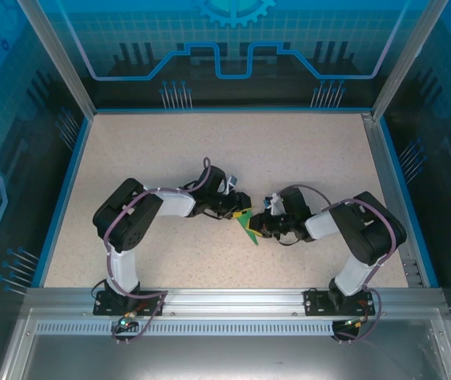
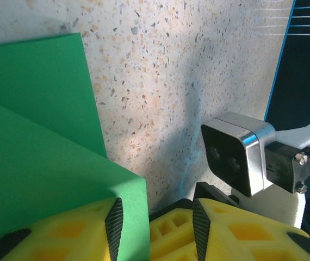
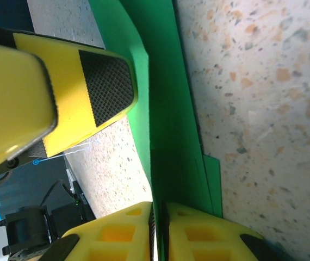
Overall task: Fold a paper plane with a square sheet of paper (pick it up from the middle)
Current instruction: Fold the wing for the fifth time at the center of the table.
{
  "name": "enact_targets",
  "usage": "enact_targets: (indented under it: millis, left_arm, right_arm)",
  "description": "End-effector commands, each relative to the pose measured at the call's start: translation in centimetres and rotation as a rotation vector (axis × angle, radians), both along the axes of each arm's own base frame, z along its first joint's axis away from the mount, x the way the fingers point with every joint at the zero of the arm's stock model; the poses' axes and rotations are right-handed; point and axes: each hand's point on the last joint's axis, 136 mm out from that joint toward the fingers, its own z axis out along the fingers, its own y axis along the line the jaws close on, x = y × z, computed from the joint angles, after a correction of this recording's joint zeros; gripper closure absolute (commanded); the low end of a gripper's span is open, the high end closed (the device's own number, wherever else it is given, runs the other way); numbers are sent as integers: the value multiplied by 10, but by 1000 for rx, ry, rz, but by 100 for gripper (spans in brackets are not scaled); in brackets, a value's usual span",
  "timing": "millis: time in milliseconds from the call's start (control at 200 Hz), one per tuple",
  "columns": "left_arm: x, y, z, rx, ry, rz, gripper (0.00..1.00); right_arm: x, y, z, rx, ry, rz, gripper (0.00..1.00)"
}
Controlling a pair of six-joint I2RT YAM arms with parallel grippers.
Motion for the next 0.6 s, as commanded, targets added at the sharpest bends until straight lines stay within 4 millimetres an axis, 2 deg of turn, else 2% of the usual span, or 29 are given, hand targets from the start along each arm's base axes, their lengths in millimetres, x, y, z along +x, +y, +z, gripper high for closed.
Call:
enact_targets:
  millis: [0, 295, 335, 595]
  left_arm:
    - [0, 2, -15, 39, -25, -12, 57]
    - [-4, 7, -29, 76, -4, -20, 57]
    - [-4, 7, -30, 80, 0, -21, 57]
    - [-5, 8, -34, 89, 8, -27, 57]
  right_arm:
    - [-5, -12, -13, -67, 65, -36, 83]
    - [-9, -18, -8, -138, 44, -29, 82]
    - [-14, -20, -11, -157, 64, -23, 82]
    - [-21, -23, -18, -183, 84, -5, 88]
